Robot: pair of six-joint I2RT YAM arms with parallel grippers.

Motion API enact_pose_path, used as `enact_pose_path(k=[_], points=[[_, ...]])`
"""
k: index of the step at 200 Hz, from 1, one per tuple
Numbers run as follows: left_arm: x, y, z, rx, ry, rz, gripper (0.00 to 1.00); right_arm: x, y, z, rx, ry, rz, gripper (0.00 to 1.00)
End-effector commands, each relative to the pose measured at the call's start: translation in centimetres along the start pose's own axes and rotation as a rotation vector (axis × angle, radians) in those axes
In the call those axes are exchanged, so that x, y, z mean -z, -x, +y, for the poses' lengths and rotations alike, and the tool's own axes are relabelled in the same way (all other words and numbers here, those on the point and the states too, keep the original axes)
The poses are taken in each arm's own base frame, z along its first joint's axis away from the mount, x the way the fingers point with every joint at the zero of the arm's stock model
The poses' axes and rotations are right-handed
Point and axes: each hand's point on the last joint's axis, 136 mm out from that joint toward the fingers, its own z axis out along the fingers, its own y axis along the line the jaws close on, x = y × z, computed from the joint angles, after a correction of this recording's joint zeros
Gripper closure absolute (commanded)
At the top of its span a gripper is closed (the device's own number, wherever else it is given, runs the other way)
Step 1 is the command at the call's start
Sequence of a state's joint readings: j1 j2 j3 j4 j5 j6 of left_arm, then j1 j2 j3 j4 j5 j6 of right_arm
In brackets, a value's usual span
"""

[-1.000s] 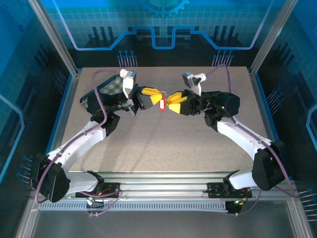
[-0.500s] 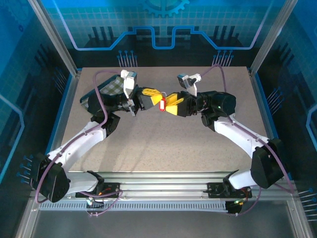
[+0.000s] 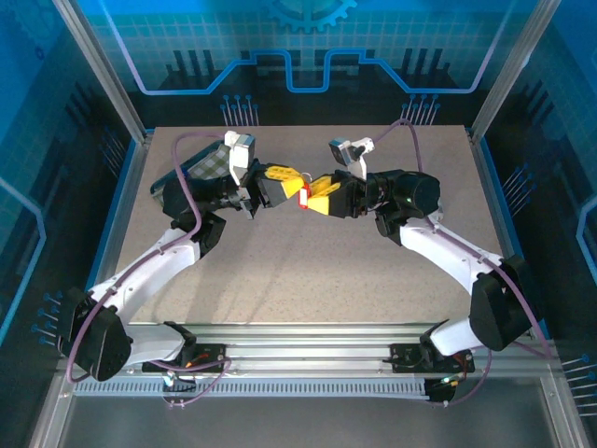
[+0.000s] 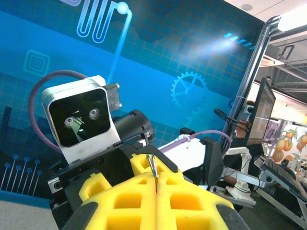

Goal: Remove the keys from the keyring

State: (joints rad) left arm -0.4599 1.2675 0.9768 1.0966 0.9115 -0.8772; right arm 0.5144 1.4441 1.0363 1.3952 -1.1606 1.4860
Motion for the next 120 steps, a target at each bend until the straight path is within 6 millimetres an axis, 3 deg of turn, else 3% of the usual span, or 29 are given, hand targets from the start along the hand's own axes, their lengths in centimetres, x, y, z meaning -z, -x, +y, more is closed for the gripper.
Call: enact_pose_path(k=[1,31,73,120], points=[[0.3,0.1,-0.1,-0.03,-0.009,-0.001,1.0,0.1,0.9,1.3,0.059,0.01,-0.014,0.76],[0.3,0.1,0.1,-0.03,-0.007,-0.003,1.0,0.3,0.8,2.2,0.072,0.013,-0.013,0.81],[0.3,-0.1,0.3,-0.026,-0.004,0.001,1.0,0.6,1.1,2.5,0.08,0.005,-0.029,0.65],[0.4,0.0,0.2,-0.034,-0.001,0.0,1.0,0.6,1.1,2.5,0.073,0.004,-0.036,0.72]])
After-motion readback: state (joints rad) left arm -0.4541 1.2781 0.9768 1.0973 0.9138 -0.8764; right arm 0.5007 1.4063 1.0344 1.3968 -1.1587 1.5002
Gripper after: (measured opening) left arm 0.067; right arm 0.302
